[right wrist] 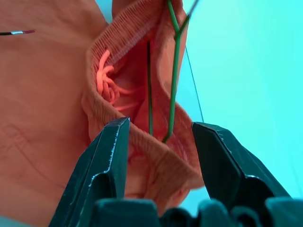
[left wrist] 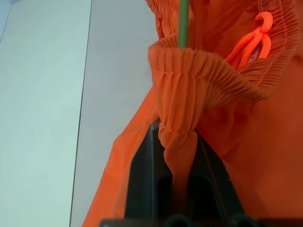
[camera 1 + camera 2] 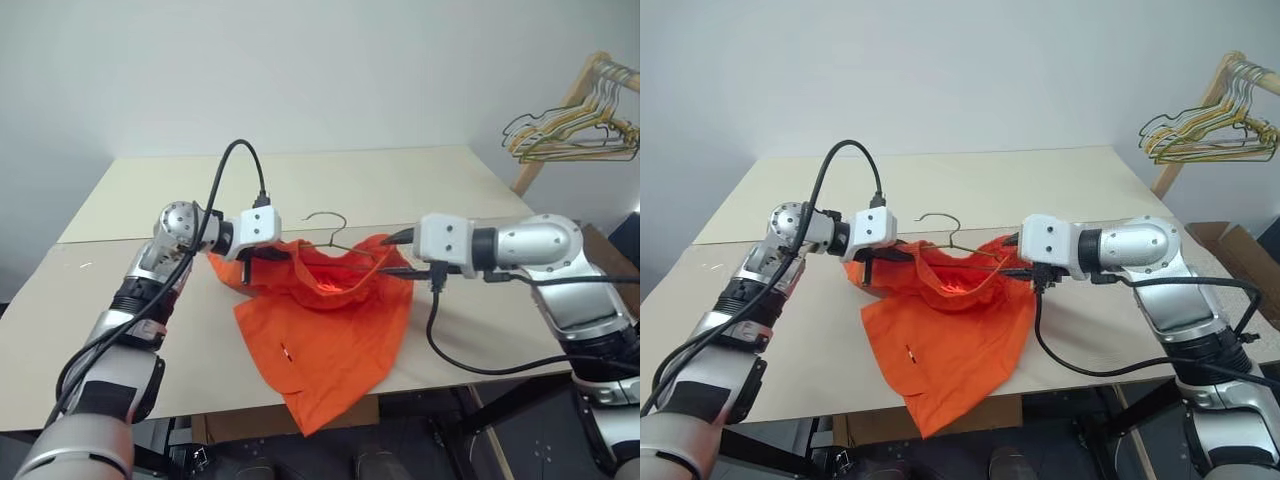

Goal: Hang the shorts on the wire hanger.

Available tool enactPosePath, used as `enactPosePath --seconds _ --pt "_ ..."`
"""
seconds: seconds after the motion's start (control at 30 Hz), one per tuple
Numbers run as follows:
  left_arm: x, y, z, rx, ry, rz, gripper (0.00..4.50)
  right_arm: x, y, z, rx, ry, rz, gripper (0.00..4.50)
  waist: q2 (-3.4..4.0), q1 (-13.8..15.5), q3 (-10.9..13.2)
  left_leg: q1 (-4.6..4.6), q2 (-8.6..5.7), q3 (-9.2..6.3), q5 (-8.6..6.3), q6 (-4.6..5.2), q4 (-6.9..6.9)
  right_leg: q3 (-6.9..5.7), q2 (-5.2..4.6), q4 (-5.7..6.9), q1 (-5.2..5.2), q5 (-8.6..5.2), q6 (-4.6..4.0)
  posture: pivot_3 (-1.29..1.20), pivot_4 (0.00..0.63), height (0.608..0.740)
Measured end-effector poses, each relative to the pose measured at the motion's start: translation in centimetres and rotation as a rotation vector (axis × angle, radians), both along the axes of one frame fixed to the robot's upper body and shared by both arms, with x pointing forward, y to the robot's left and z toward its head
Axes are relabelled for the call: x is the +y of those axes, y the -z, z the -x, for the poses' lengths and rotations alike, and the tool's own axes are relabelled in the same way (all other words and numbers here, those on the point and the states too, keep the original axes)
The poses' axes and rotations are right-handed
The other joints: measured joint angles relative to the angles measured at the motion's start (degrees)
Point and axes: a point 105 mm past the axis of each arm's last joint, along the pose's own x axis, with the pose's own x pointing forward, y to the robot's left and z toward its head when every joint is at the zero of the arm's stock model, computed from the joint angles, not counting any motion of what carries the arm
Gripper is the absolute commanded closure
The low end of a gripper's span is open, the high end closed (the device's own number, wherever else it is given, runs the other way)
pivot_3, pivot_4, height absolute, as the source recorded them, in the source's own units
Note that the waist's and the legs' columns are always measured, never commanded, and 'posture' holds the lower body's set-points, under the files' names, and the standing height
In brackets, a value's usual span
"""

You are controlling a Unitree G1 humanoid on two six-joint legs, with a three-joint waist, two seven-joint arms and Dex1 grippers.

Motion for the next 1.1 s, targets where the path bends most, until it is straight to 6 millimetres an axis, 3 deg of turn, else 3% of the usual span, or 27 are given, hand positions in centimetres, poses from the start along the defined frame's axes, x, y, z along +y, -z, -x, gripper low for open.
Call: enactPosePath --seconds 0.07,0.13,0.27,0.47,0.57,0.7,0.9,1.1 --pt "0.3 -0.1 0.0 -0.007 -0.005 -0.013 4.5 -1.9 -1.3 -0.1 0.067 0.077 -0.015 1.96 0.0 0.0 0.0 0.0 0.0 -0.03 0.0 0.0 -0.02 -0.03 -0.01 -0.02 0.01 0.0 0.0 -0.12 0.0 0.74" --pt "0.6 -0.1 0.0 -0.013 -0.007 -0.018 4.5 -3.5 -1.4 0.0 0.135 0.136 -0.012 1.96 0.0 0.1 0.0 0.0 0.02 -0.05 0.0 0.0 -0.01 -0.1 -0.01 -0.06 0.05 0.0 0.0 -0.12 0.0 0.74" --pt "0.6 -0.2 0.2 -0.02 0.002 -0.021 4.5 -4.9 1.3 -0.1 0.333 0.208 -0.07 1.96 -0.01 -0.2 0.0 0.04 0.02 -0.04 0.0 0.0 -0.01 -0.09 0.0 -0.02 0.07 0.0 0.0 -0.12 0.0 0.74" --pt "0.3 -0.5 0.4 -0.028 0.027 -0.027 4.5 -3.6 4.4 -1.0 0.478 0.192 -0.147 1.96 0.01 -0.5 0.0 0.02 0.01 -0.05 0.0 0.01 -0.03 -0.05 0.01 -0.02 0.03 0.0 0.0 -0.1 0.0 0.74" --pt "0.4 -0.6 0.5 -0.028 0.031 -0.03 4.5 -3.0 3.9 -1.5 0.473 0.176 -0.167 1.37 0.02 -0.4 0.0 0.01 0.01 -0.06 0.0 0.0 -0.03 -0.06 0.0 -0.02 0.02 0.0 0.0 -0.1 0.0 0.74" --pt "0.5 -1.1 0.6 -0.039 0.039 -0.023 4.5 -2.5 3.4 -1.7 0.439 0.148 -0.156 0.04 0.02 -0.1 0.0 0.0 0.0 -0.06 0.0 0.0 -0.01 -0.07 -0.04 -0.03 0.04 0.0 0.0 -0.1 0.0 0.74" --pt "0.0 -1.6 1.0 -0.049 0.071 -0.008 4.5 -1.4 4.9 -2.0 0.504 0.12 -0.17 0.04 0.02 -0.3 0.0 0.01 -0.01 -0.05 0.0 0.0 -0.01 -0.07 -0.03 0.0 0.03 0.0 0.0 -0.1 0.0 0.74" --pt "0.0 -1.7 1.2 -0.047 0.08 -0.008 4.5 0.2 3.7 -3.2 0.483 0.103 -0.213 0.04 0.03 -0.4 0.0 0.01 0.01 -0.1 0.0 0.0 -0.02 -0.07 -0.02 0.02 0.01 0.0 0.0 -0.09 0.0 0.74"
